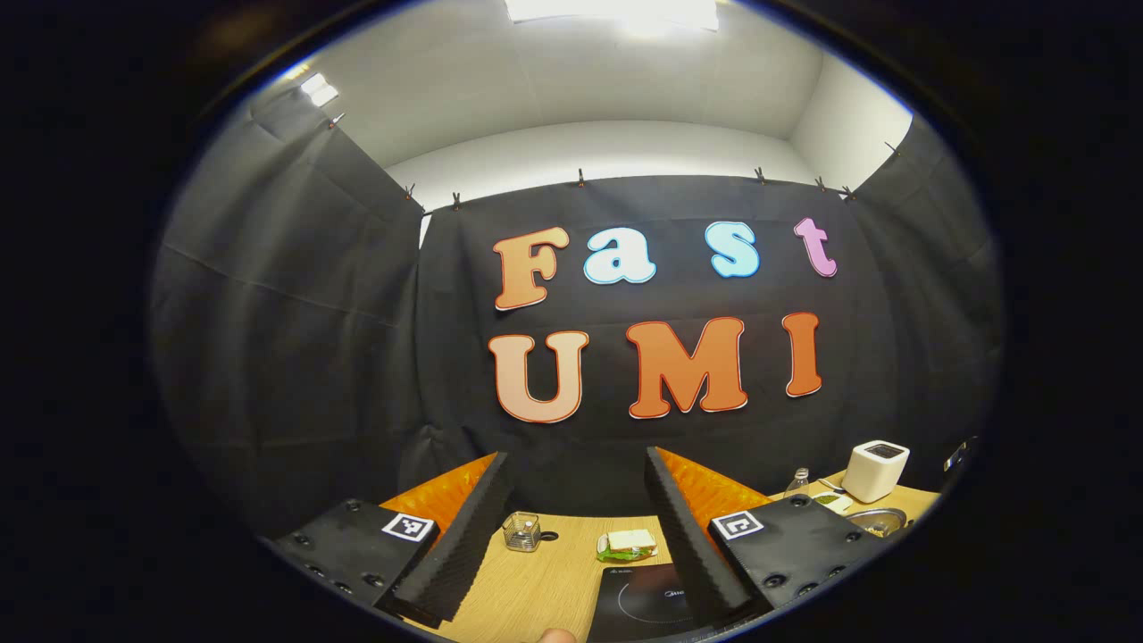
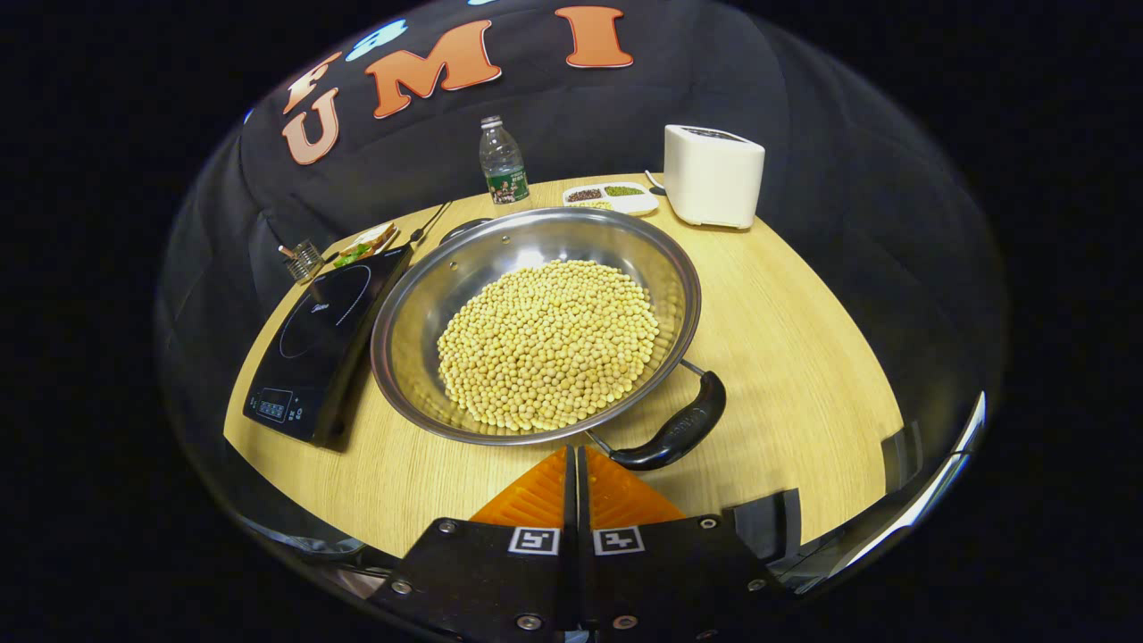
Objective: First push the handle of the pot to place it horizontally, then grasp the pot with both hands and set it on the induction cooktop.
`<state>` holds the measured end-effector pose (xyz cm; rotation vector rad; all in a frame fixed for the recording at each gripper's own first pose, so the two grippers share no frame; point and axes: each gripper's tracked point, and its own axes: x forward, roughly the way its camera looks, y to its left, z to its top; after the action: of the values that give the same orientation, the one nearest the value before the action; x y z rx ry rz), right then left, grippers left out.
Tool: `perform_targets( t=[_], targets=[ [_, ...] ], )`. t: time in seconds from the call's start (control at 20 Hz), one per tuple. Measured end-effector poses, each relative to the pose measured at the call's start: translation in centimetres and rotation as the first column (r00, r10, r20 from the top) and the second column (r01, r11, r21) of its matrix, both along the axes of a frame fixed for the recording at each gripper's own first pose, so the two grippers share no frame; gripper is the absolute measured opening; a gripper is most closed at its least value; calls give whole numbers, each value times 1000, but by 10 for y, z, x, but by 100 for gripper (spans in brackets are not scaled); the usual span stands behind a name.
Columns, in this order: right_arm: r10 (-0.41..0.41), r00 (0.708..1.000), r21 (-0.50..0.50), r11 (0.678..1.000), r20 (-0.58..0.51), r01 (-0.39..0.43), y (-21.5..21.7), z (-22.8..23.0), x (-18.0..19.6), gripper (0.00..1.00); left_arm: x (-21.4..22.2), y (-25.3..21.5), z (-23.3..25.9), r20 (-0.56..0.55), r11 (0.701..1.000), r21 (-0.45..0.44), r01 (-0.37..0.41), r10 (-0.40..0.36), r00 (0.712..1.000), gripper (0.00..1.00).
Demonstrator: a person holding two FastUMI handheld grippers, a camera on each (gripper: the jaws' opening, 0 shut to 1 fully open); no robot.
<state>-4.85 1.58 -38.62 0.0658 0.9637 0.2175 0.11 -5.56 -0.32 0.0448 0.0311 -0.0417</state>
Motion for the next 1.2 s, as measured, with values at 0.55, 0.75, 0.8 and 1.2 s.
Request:
perform_targets(
  t=[0.55,0.75,0.8,1.2],
  targets=[
    [-54,998,-51,997,21,55,-31,-5,28,0,4,2,-6,-18,1000,-10,-12,12,1000,96],
    [-70,997,-72,995,25,71,-40,-7,40,0,7,3,-7,-16,1000,-12,-17,17,1000,97],
    [-75,997,-73,994,27,77,-42,-8,44,0,7,4,-8,-18,1000,-13,-19,19,1000,98],
    [-149,988,-117,981,39,152,-72,-23,75,0,25,2,-20,-44,999,-15,-28,27,999,98]
  ],
)
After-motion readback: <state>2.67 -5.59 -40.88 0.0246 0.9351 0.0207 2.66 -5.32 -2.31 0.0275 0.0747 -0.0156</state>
